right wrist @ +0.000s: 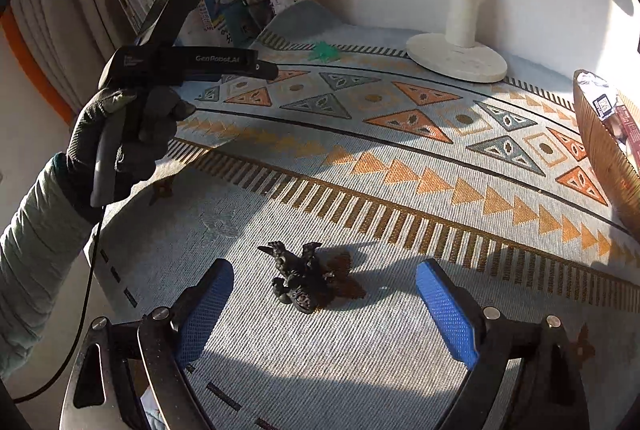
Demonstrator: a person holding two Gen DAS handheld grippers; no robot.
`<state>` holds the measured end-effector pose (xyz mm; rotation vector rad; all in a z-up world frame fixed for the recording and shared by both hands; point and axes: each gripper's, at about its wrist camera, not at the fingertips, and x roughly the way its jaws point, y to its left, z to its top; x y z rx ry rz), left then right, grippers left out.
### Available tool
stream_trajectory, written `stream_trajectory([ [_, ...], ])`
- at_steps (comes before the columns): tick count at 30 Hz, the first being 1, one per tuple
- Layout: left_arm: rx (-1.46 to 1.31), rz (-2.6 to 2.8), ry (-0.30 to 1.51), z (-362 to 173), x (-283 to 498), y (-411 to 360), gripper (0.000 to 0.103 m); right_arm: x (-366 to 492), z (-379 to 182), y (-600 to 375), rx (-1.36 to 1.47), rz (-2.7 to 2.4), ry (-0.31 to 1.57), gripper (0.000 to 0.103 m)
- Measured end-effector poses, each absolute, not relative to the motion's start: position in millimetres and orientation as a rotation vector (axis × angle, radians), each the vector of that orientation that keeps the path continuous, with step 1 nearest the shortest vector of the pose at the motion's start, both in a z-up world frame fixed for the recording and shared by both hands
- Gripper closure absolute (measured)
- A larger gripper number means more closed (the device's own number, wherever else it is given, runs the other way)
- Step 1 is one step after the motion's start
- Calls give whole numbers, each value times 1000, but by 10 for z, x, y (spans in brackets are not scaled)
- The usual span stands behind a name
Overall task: Organize objects
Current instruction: 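Grasp the green plastic toy with the left gripper while the right grasps the black toy figure, then carry both toys over the amber bowl and open both grippers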
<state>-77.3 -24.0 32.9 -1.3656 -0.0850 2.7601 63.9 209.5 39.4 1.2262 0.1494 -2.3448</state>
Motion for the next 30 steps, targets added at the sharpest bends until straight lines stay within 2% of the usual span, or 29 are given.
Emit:
stream_trajectory([
  [3,-1348,2753,-131,361,-1125,-230,1,643,299,1962,1228,-2342,232,13],
  [4,-1344,2754,-121,363,-1232,-195,1,631,267,1944,1232,-2344,241,17],
  [8,-1340,2807,82,268,-1662,53,1,574,174,1973,1264,-2341,210,26],
  [11,-1352,2770,70,193,-1858,151,1,558,184,2011,1266,-2359,188,36],
  [15,-1410,2775,90,94,-2017,226,6,573,173,1983,1258,-2398,232,40],
  [16,-1420,2766,88,76,-2029,239,10,585,170,1966,1251,-2407,248,43],
  [18,-1411,2776,110,86,-2011,283,16,622,173,1928,1231,-2413,279,61],
  [19,-1401,2783,119,99,-1994,302,25,641,179,1910,1217,-2423,297,67],
  [20,-1392,2767,106,112,-1979,312,40,661,182,1909,1210,-2429,306,67],
  [22,-1402,2748,83,143,-1962,343,58,678,191,1929,1210,-2444,296,67],
  [25,-1390,2781,148,197,-1887,439,59,709,243,2048,1198,-2454,211,67],
  [30,-1326,2720,128,407,-1627,638,59,756,410,2410,1182,-2543,144,68],
])
